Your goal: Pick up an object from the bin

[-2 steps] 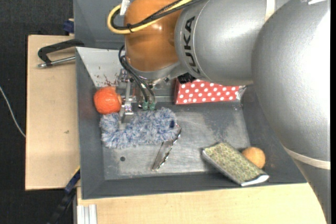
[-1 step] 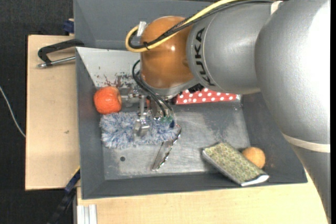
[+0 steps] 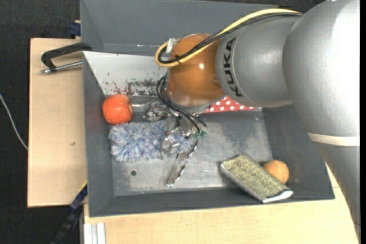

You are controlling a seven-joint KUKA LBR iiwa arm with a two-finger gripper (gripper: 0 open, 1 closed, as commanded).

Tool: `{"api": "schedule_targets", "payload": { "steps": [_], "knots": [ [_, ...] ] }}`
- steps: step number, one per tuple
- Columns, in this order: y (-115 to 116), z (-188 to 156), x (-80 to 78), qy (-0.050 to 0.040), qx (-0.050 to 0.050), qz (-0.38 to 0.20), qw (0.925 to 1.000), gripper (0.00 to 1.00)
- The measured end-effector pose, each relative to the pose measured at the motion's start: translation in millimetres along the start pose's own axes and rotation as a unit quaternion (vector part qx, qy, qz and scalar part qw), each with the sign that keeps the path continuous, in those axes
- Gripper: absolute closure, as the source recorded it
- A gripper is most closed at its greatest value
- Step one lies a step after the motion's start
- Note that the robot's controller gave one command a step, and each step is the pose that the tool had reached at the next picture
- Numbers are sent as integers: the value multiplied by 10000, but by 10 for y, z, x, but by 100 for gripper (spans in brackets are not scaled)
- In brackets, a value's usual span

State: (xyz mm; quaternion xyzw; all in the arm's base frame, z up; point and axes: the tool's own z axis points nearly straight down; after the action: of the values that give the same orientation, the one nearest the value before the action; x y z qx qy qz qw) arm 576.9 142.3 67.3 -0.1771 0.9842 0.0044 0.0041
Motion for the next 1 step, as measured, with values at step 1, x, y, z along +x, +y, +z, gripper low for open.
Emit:
{"api": "schedule_targets", "payload": {
  "steps": [1],
  "knots": [
    [20,-96,6,-6,20,134,9999,0]
  ]
}}
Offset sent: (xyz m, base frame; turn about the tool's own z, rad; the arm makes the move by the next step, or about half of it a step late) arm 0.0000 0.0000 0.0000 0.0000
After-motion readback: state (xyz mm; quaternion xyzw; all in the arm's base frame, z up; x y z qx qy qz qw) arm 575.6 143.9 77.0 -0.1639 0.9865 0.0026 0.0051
